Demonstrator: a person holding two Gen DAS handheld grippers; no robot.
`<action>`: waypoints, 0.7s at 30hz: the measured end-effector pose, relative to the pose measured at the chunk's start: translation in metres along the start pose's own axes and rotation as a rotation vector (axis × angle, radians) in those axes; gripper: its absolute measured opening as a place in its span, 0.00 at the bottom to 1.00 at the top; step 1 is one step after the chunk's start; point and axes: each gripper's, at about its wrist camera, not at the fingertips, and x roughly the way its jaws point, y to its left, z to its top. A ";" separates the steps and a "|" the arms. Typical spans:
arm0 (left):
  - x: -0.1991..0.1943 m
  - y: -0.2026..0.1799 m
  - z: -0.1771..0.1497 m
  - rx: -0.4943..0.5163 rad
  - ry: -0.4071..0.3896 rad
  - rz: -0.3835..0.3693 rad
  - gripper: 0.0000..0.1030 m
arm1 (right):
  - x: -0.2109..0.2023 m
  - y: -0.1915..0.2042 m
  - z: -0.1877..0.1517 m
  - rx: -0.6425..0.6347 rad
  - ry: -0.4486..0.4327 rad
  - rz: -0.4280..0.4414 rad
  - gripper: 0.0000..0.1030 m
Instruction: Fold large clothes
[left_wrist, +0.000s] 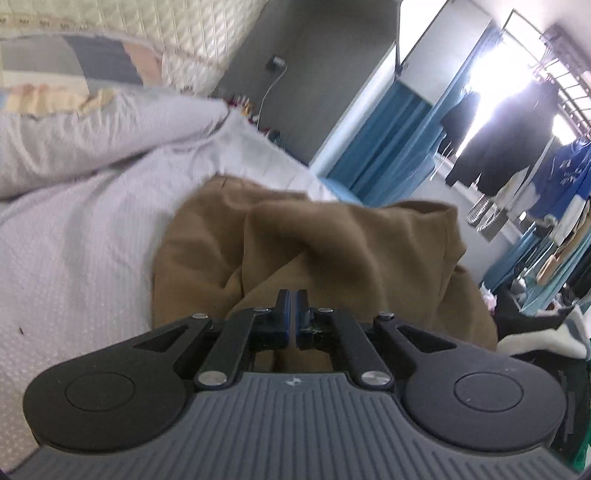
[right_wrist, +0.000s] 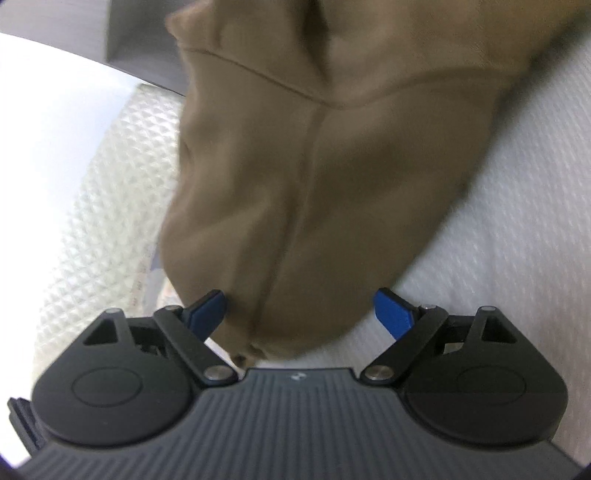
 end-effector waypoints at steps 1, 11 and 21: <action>0.004 0.001 -0.002 0.001 0.009 0.013 0.03 | -0.002 -0.002 -0.003 0.027 0.004 -0.002 0.87; 0.047 0.026 -0.010 -0.079 0.049 0.067 0.54 | 0.033 -0.010 0.009 -0.005 -0.093 0.048 0.91; 0.042 0.035 -0.008 -0.189 0.011 0.009 0.64 | 0.009 0.006 0.023 -0.086 -0.193 0.181 0.22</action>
